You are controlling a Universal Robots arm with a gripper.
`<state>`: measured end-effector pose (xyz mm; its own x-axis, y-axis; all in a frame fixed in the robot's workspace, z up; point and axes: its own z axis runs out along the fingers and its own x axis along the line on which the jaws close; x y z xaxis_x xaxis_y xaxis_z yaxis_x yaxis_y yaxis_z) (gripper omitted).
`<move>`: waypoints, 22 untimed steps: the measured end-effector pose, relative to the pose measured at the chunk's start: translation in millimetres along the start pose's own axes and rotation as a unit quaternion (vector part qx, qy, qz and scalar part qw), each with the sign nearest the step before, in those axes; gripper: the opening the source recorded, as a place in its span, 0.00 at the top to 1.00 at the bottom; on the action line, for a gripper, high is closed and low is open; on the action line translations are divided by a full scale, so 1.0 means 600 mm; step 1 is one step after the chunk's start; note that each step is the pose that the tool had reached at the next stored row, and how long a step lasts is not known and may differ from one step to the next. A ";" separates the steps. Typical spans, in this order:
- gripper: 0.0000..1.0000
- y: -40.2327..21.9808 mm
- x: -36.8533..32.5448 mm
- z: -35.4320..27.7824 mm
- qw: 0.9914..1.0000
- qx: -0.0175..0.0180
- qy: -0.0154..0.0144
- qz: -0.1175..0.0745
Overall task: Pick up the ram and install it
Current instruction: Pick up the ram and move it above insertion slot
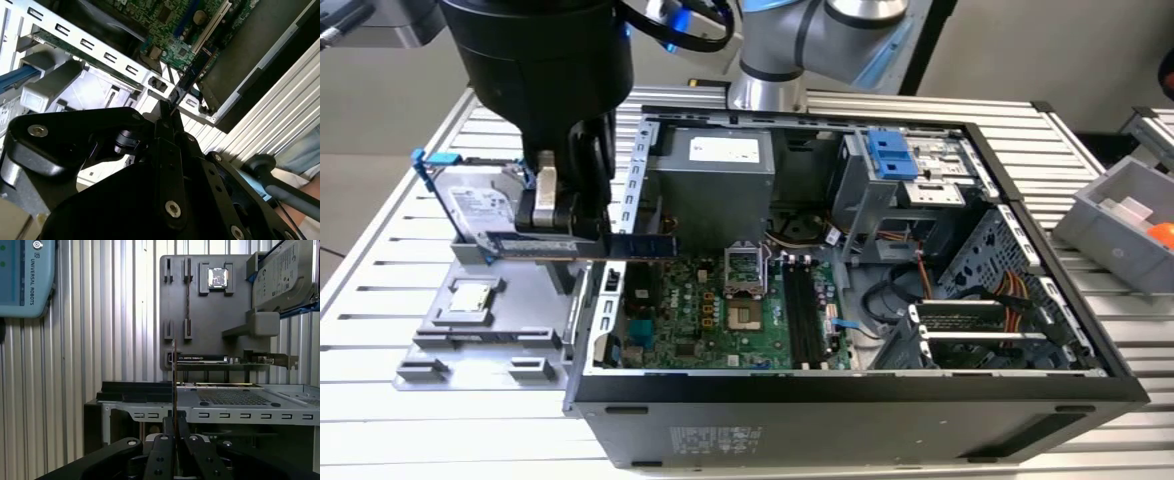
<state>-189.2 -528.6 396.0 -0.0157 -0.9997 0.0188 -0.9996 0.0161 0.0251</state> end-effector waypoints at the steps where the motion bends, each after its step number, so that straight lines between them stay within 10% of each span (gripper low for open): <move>1: 1.00 -0.002 0.000 0.000 1.000 0.000 0.000 0.000; 22: 1.00 -0.042 -0.001 -0.001 1.000 0.000 0.000 0.000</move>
<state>-164.1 -528.6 396.1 -0.0157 -0.9997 0.0189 -0.9995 0.0162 0.0257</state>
